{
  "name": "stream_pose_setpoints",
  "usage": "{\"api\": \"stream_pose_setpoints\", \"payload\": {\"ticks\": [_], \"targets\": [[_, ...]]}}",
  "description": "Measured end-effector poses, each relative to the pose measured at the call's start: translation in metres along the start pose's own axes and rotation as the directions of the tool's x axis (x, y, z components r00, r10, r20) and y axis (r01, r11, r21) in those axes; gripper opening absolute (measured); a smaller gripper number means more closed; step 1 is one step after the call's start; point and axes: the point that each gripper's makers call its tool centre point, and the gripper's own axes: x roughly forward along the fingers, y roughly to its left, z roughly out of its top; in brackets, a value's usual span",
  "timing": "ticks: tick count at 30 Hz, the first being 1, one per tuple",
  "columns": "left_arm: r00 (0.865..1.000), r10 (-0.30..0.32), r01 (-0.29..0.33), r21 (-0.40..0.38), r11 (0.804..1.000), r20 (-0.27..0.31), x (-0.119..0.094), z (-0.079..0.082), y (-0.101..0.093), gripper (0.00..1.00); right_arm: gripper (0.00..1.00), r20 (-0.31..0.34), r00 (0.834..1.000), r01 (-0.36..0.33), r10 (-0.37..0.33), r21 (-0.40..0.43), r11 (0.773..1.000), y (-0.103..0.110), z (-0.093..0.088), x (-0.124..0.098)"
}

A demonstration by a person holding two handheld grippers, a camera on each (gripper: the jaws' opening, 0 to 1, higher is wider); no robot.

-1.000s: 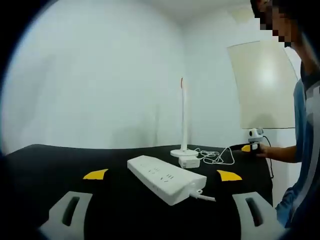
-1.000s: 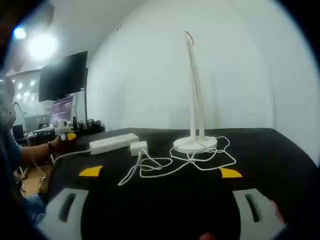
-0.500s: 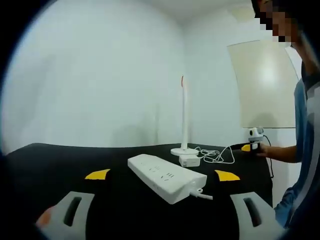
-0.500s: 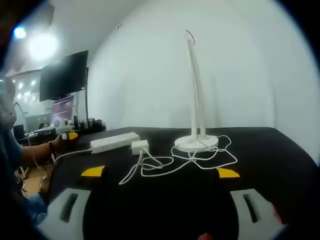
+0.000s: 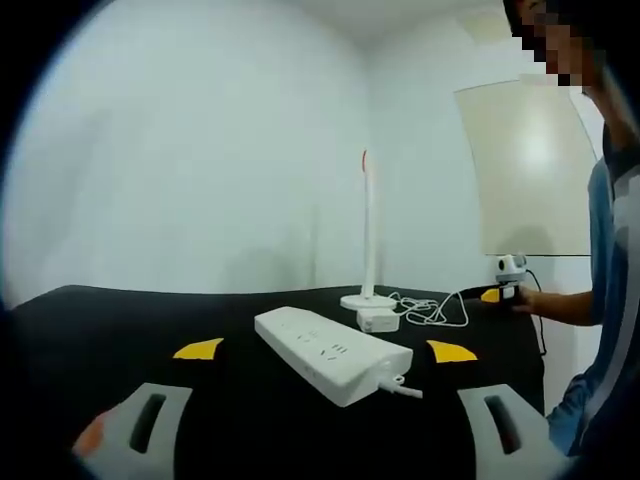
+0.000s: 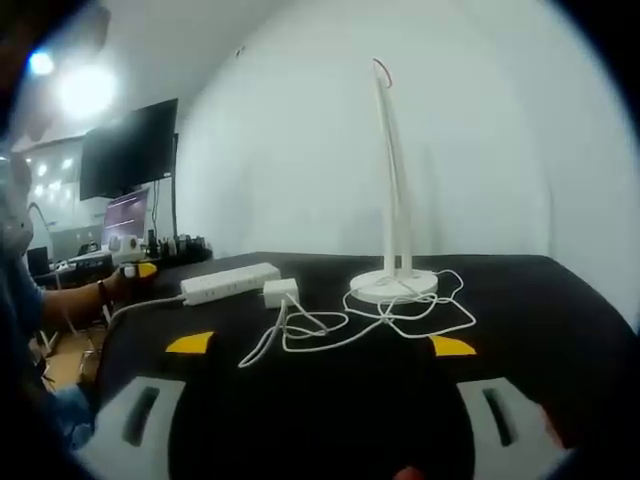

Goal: Insert the desk lamp plug into the socket, turn on the power strip switch, turn on the lamp switch, then turn off the lamp switch, turn off the power strip switch, and remove the plug from the socket.

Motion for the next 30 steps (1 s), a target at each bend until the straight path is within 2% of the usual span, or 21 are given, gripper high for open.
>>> {"api": "stream_pose_setpoints", "payload": {"ticks": [17, 22, 30], "targets": [[1.000, -0.001, 0.001, 0.004, 1.000, -0.012, 0.0000, -0.0017, -0.0017, 0.73, 0.81, -0.005, 1.000, -0.003, 0.003, -0.006, 1.000, -0.0007, -0.0006, -0.0004], [1.000, -0.005, 0.006, 0.010, 1.000, -0.010, -0.0004, -0.0013, -0.0024, 0.73, 0.80, 0.001, 1.000, -0.024, 0.024, 0.027, 0.999, -0.0002, 0.0012, -0.0010], [0.999, -0.023, 0.023, 0.003, 1.000, -0.025, -0.0008, -0.0037, -0.0057, 0.65, 0.68, -0.009, 0.998, -0.054, 0.055, 0.082, 0.995, 0.0040, 0.0053, 0.0011]]}}
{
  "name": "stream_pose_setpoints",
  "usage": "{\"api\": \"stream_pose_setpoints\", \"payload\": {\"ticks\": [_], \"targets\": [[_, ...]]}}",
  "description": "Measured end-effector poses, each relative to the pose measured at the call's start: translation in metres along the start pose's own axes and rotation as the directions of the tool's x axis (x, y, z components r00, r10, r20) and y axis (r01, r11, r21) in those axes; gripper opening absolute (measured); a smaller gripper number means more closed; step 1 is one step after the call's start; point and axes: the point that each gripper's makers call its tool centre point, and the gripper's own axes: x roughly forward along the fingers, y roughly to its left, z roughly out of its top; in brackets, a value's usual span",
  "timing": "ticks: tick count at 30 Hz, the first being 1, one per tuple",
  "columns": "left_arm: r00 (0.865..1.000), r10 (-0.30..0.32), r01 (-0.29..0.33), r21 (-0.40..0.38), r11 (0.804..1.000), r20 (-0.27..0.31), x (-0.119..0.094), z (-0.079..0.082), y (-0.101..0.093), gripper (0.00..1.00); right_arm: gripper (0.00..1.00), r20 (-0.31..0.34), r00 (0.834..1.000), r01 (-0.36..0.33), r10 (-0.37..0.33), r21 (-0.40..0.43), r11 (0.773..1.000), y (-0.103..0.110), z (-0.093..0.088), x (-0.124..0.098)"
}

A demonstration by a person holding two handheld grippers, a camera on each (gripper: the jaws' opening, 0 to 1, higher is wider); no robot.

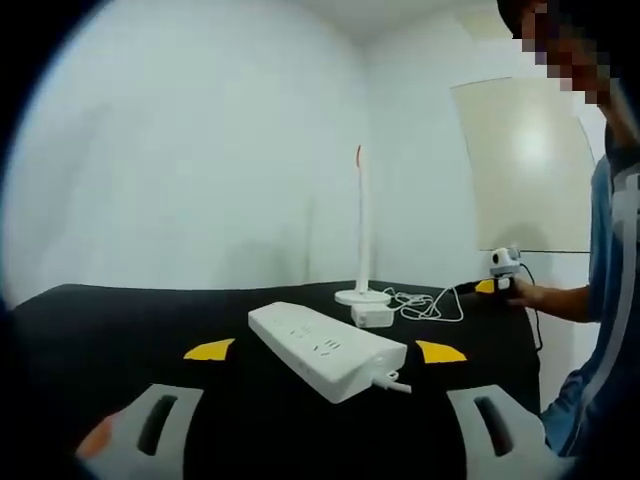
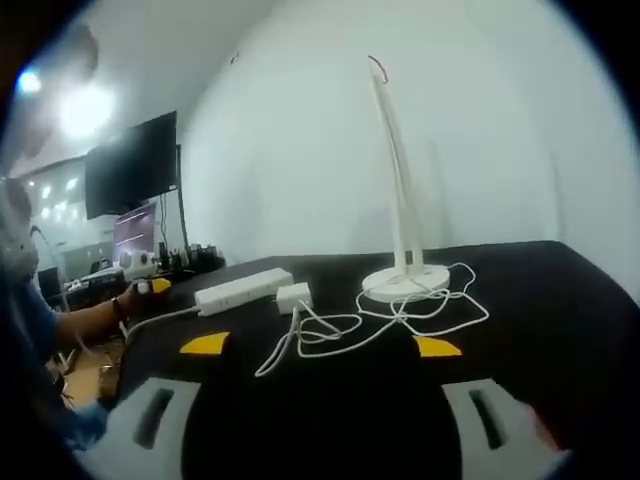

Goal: Insert the desk lamp plug into the socket, turn on the power strip switch, turn on the lamp switch, then turn off the lamp switch, turn off the power strip switch, and remove the plug from the socket.

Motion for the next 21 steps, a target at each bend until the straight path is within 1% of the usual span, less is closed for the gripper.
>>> {"api": "stream_pose_setpoints", "payload": {"ticks": [2, 3, 4, 5, 7, 8, 10, 12, 14, 15, 17, 21], "targets": [[1.000, 0.002, -0.002, -0.008, 1.000, -0.005, 0.000, 0.000, 0.001, 0.64, 0.65, -0.019, 1.000, -0.007, 0.007, 0.004, 1.000, 0.000, -0.001, 0.001], [1.000, 0.013, -0.013, -0.020, 1.000, -0.002, 0.001, 0.001, 0.003, 0.64, 0.63, -0.027, 1.000, -0.006, 0.006, 0.006, 1.000, 0.001, 0.000, 0.002], [0.999, 0.034, -0.034, -0.024, 0.999, -0.005, 0.002, 0.002, 0.008, 0.65, 0.63, -0.033, 0.999, -0.008, 0.008, 0.004, 1.000, 0.001, 0.003, 0.003], [0.999, 0.041, -0.042, -0.029, 0.999, -0.008, 0.003, 0.003, 0.010, 0.65, 0.62, -0.035, 0.999, -0.012, 0.012, 0.001, 1.000, 0.001, 0.007, 0.005], [0.999, 0.036, -0.036, -0.030, 0.999, -0.017, 0.008, 0.006, 0.004, 0.66, 0.59, -0.039, 0.999, -0.018, 0.018, -0.001, 1.000, 0.000, 0.014, 0.007], [0.999, 0.029, -0.030, -0.029, 0.999, -0.018, 0.011, 0.007, 0.001, 0.67, 0.55, -0.040, 0.999, -0.021, 0.021, -0.003, 1.000, 0.000, 0.018, 0.009], [1.000, 0.014, -0.014, -0.016, 1.000, -0.023, 0.019, 0.007, -0.005, 0.69, 0.51, -0.063, 0.998, -0.014, 0.014, -0.010, 1.000, -0.005, 0.022, 0.012], [0.999, 0.004, -0.004, -0.002, 1.000, -0.050, 0.027, 0.003, -0.010, 0.71, 0.46, -0.079, 0.997, -0.012, 0.009, -0.027, 1.000, -0.006, 0.025, 0.017], [0.996, 0.005, -0.002, 0.030, 1.000, -0.087, 0.036, -0.005, -0.013, 0.72, 0.43, -0.082, 0.996, -0.032, 0.029, -0.037, 0.999, -0.004, 0.032, 0.022], [0.995, -0.001, 0.004, 0.028, 1.000, -0.098, 0.041, -0.008, -0.016, 0.72, 0.43, -0.080, 0.996, -0.048, 0.045, -0.037, 0.998, -0.003, 0.036, 0.024], [0.995, -0.010, 0.011, 0.019, 1.000, -0.103, 0.047, -0.011, -0.019, 0.72, 0.42, -0.085, 0.994, -0.069, 0.065, -0.055, 0.996, 0.002, 0.044, 0.030], [0.995, -0.011, 0.013, 0.017, 1.000, -0.102, 0.054, -0.015, -0.018, 0.70, 0.39, -0.107, 0.991, -0.095, 0.085, -0.092, 0.991, 0.006, 0.056, 0.041]]}}
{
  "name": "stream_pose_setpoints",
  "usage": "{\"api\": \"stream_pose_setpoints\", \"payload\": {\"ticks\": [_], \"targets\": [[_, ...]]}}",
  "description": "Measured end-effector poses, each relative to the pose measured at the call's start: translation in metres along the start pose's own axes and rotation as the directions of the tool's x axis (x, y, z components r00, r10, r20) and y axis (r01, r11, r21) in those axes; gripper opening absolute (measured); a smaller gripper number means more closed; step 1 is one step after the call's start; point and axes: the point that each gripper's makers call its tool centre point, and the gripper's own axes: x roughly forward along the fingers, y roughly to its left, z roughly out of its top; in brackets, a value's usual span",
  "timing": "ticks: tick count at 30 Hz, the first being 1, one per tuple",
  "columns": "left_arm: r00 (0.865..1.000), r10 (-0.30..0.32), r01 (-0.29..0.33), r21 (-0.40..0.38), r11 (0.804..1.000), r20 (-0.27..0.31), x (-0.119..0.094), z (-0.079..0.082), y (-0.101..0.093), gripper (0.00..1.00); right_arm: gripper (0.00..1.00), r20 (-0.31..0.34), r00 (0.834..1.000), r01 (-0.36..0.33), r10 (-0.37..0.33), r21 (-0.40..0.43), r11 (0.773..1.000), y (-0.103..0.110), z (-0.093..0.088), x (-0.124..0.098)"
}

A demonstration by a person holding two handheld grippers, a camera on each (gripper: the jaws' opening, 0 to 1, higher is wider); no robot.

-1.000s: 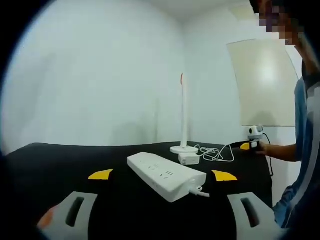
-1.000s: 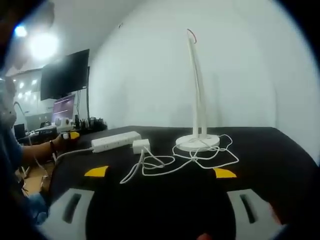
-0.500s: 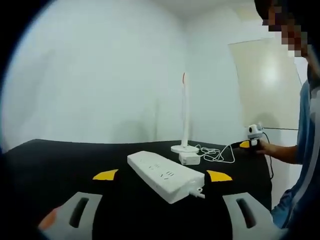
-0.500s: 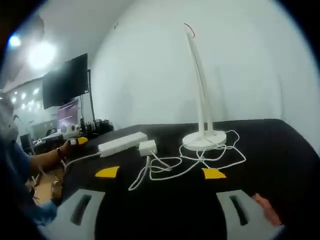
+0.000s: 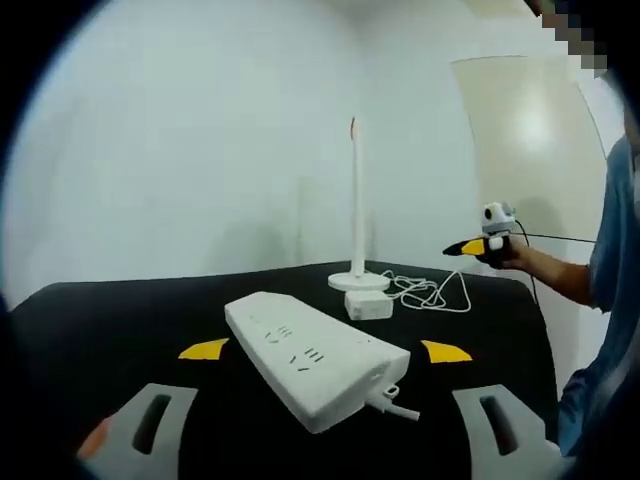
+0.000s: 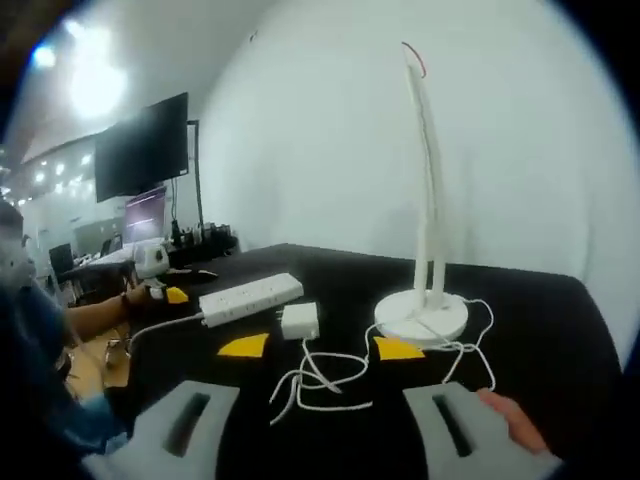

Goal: Insert the desk lamp plug into the socket, turn on the power strip switch, turn on the lamp switch, then turn off the lamp switch, turn off the power strip switch, and remove the plug from the socket.

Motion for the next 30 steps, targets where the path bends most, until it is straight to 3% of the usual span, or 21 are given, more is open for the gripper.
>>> {"api": "stream_pose_setpoints", "payload": {"ticks": [6, 11, 12, 22, 26, 30], "targets": [[1.000, -0.001, 0.001, 0.039, 0.999, -0.008, 0.000, -0.003, -0.002, 0.68, 0.39, -0.035, 0.999, -0.009, 0.008, -0.013, 1.000, -0.007, 0.011, 0.014], [1.000, 0.003, -0.003, 0.060, 0.998, -0.010, -0.002, -0.003, -0.001, 0.66, 0.38, -0.079, 0.996, -0.026, 0.028, 0.030, 0.999, -0.010, 0.012, 0.026], [1.000, 0.002, -0.001, 0.061, 0.998, -0.010, -0.002, -0.004, -0.002, 0.65, 0.34, -0.136, 0.990, -0.043, 0.046, 0.025, 0.999, -0.011, 0.013, 0.037], [1.000, -0.005, 0.007, 0.092, 0.996, -0.024, 0.000, -0.007, -0.004, 0.65, 0.30, -0.222, 0.971, -0.087, 0.083, -0.008, 0.996, -0.004, 0.014, 0.059], [0.999, -0.010, 0.013, 0.092, 0.996, -0.034, -0.002, -0.010, 0.001, 0.65, 0.25, -0.307, 0.948, -0.089, 0.084, -0.003, 0.996, 0.000, 0.003, 0.065], [0.999, -0.013, 0.016, 0.096, 0.995, -0.037, -0.004, -0.012, 0.004, 0.65, 0.25, -0.339, 0.936, -0.103, 0.100, 0.009, 0.995, 0.004, -0.001, 0.074]]}}
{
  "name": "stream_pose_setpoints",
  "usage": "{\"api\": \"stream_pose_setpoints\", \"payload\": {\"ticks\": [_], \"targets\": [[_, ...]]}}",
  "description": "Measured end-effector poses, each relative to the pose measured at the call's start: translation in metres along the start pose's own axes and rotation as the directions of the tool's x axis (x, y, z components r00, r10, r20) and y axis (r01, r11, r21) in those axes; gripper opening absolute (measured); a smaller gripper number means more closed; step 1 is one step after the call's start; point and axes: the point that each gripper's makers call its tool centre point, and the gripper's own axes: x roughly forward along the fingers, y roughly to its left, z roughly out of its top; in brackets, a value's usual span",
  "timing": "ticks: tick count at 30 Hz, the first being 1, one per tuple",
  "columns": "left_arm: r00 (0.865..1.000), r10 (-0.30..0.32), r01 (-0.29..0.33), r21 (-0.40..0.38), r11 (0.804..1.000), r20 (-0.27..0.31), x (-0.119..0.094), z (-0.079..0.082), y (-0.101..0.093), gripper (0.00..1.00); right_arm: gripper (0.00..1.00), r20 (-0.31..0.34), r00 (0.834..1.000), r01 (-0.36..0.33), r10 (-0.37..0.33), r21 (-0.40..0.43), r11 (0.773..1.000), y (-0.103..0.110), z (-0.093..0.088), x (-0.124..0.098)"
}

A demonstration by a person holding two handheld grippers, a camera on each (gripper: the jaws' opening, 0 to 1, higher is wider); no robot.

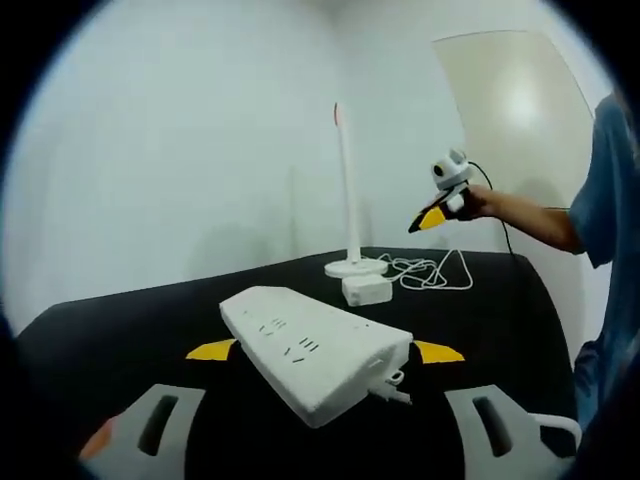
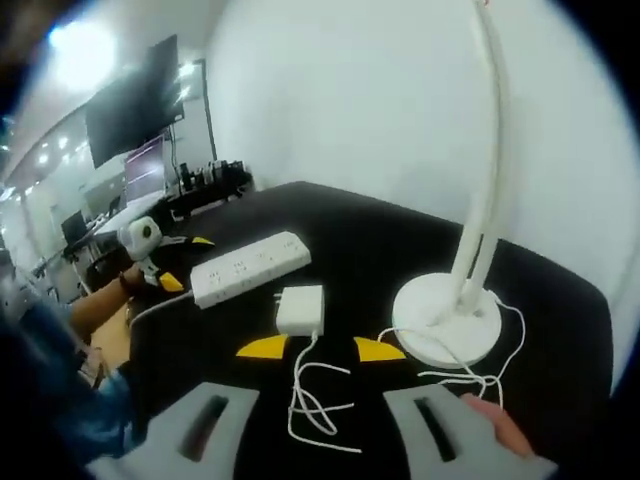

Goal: Insert the desk lamp plug into the socket, turn on the power strip switch, turn on the lamp switch, then turn off the lamp switch, turn off the power strip switch, and remove the plug from the socket.

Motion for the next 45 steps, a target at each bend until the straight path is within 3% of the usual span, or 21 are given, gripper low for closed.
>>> {"api": "stream_pose_setpoints", "payload": {"ticks": [6, 15, 39, 45], "targets": [[1.000, -0.009, 0.009, -0.004, 1.000, 0.002, 0.001, 0.001, -0.007, 0.65, 0.25, -0.065, 0.997, -0.043, 0.041, -0.038, 0.998, 0.010, -0.003, 0.017], [1.000, -0.012, 0.012, 0.008, 1.000, -0.009, 0.003, 0.001, -0.015, 0.65, 0.24, -0.162, 0.985, -0.060, 0.055, -0.029, 0.998, 0.013, -0.013, 0.041], [1.000, -0.027, 0.027, 0.008, 1.000, -0.001, 0.003, 0.001, -0.015, 0.67, 0.20, -0.263, 0.963, -0.056, 0.056, 0.007, 0.998, 0.012, -0.030, 0.069], [0.999, -0.032, 0.032, 0.029, 0.999, -0.015, 0.004, 0.000, -0.023, 0.67, 0.19, -0.284, 0.957, -0.058, 0.058, 0.010, 0.998, 0.016, -0.035, 0.074]]}}
